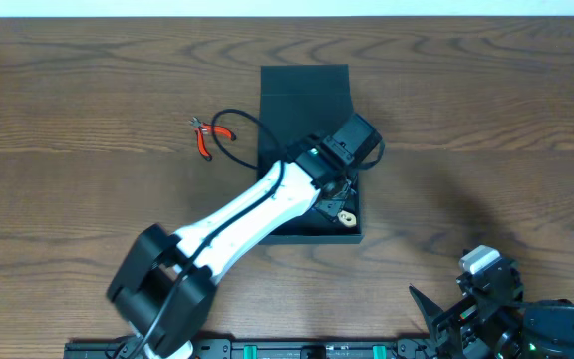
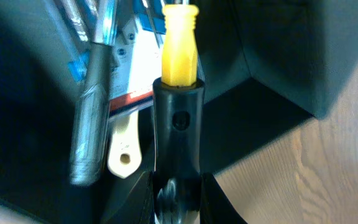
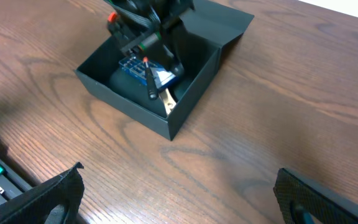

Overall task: Pack container
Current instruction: 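Lift the screwdriver with the left gripper and lower it into the box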

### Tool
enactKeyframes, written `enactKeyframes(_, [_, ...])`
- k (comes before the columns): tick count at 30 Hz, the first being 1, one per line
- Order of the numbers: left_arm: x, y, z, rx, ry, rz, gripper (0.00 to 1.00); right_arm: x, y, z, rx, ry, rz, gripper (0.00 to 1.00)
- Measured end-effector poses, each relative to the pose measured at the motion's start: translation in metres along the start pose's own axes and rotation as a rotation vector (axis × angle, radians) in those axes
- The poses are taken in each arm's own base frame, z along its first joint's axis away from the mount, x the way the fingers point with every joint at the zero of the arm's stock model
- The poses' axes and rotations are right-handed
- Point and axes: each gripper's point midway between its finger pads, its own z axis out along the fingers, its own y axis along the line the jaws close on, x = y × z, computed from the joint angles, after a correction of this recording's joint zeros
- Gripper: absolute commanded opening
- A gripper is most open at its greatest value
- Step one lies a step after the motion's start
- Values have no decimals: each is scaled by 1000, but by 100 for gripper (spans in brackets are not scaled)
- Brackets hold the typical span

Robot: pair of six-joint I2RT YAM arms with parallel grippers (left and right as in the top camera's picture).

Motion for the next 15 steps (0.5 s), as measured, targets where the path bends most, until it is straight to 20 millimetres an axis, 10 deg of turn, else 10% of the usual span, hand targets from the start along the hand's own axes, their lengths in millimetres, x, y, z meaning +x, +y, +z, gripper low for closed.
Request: enactKeyframes(15, [0, -6, 46, -18, 27, -32, 27, 0, 0, 0, 0, 0, 0, 99])
